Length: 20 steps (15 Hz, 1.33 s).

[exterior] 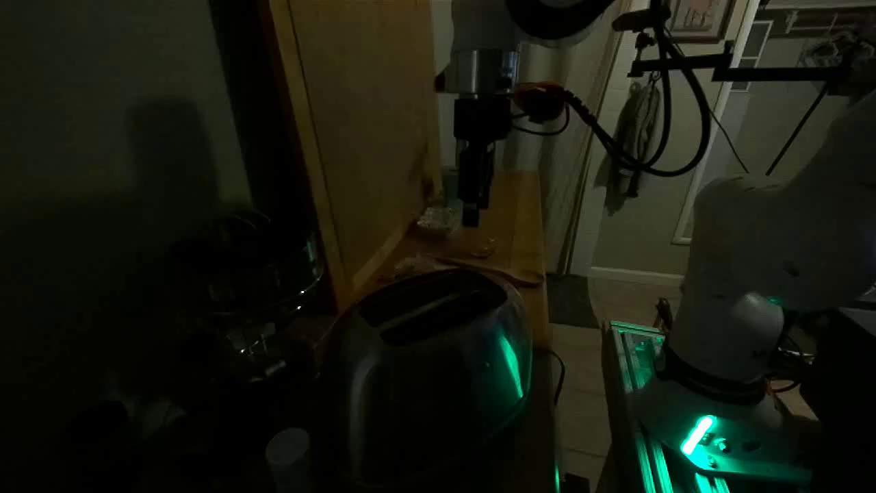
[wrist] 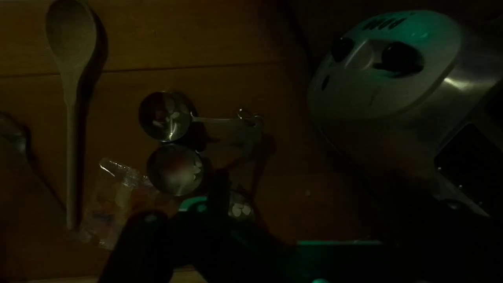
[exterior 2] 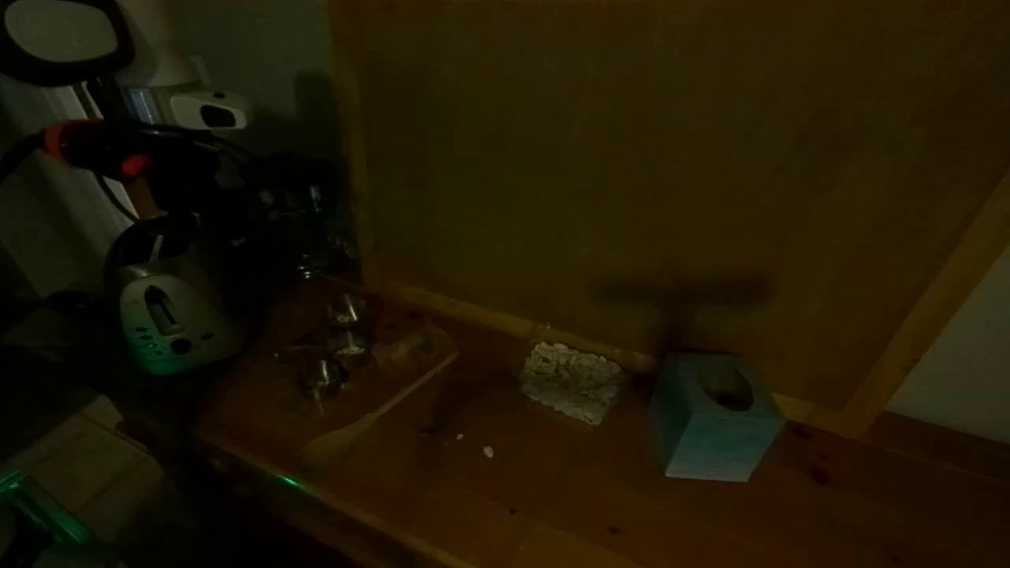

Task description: Pour the orange powder in the packet onto the spoon

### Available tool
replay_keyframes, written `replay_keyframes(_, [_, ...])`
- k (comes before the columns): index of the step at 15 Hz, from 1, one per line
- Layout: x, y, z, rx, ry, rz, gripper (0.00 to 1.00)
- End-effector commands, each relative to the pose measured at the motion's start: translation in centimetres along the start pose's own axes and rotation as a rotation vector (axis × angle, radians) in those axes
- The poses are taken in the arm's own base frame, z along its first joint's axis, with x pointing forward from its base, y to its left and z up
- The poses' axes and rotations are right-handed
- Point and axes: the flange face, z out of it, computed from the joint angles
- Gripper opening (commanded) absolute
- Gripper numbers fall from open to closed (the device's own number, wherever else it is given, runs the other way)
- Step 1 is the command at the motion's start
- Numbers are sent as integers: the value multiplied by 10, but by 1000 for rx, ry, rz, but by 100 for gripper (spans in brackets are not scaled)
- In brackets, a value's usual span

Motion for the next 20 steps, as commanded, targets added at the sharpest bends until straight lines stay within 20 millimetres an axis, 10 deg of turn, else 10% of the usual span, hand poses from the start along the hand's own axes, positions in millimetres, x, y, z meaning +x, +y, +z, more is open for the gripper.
replay_keyframes(1, [0, 0, -1, 0, -1, 0, 100])
replay_keyframes(14, [0, 0, -1, 0, -1, 0, 100])
replay_keyframes(20, [50, 55, 30, -39, 103, 356, 100])
